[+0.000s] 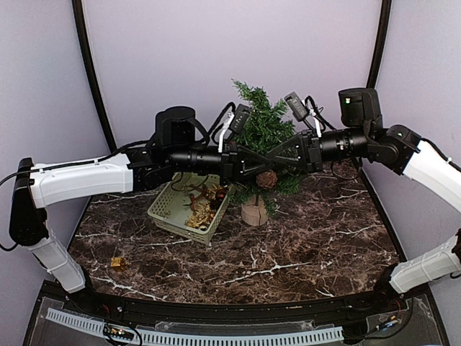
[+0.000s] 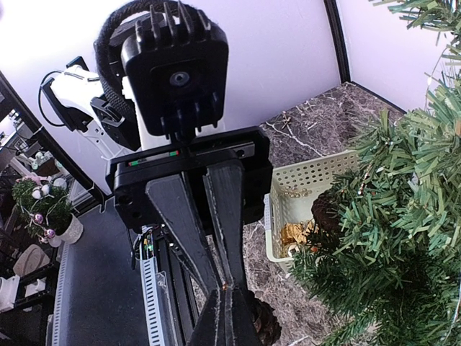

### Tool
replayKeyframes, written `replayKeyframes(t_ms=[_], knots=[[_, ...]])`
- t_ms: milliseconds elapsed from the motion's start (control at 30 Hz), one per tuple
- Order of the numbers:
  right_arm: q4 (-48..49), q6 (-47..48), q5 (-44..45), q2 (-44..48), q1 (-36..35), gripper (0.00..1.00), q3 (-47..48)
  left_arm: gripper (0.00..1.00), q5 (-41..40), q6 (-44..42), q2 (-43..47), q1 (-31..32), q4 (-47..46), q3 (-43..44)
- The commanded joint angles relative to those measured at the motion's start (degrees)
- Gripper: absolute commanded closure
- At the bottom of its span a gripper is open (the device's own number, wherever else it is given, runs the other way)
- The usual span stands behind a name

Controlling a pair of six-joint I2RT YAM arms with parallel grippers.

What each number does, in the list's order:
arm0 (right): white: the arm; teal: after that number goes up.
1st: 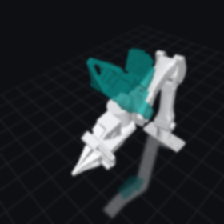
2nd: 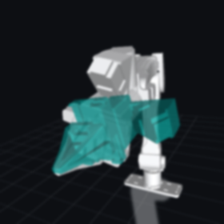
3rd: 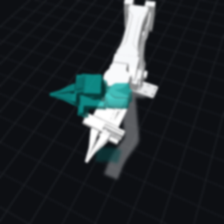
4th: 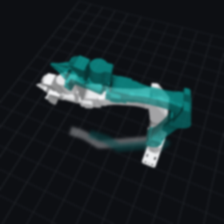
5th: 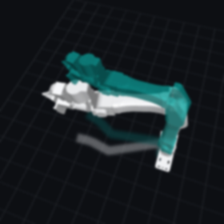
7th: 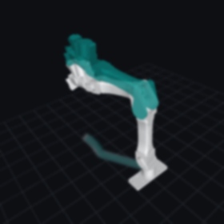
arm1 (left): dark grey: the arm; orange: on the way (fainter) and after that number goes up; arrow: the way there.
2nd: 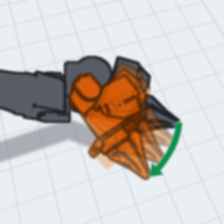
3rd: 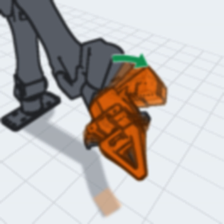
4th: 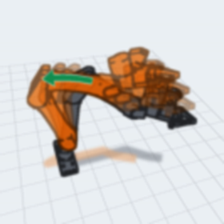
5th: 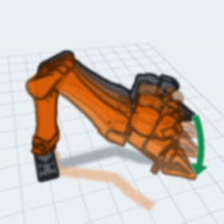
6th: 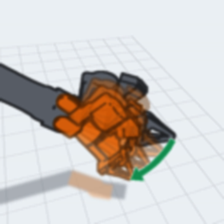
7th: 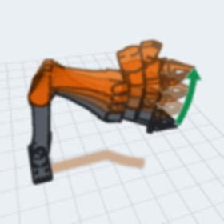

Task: Decorate the small christmas tree
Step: Hang the ornament pinecone on the branch.

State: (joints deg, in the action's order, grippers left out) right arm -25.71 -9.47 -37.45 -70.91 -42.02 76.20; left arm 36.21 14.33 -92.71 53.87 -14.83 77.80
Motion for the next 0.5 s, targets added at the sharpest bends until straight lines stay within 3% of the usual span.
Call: replayKeyframes(t_ms=[0,467], knots=[[1.63,0.47,1.00,1.02,-0.56,1.00,0.44,0.93,1.51,0.60,3.15,0.11,-2.70,-0.52],[1.31,0.73,2.37,1.42,-0.65,1.00,0.08,0.99,0.95,0.88,4.60,0.13,-3.84,-2.26]])
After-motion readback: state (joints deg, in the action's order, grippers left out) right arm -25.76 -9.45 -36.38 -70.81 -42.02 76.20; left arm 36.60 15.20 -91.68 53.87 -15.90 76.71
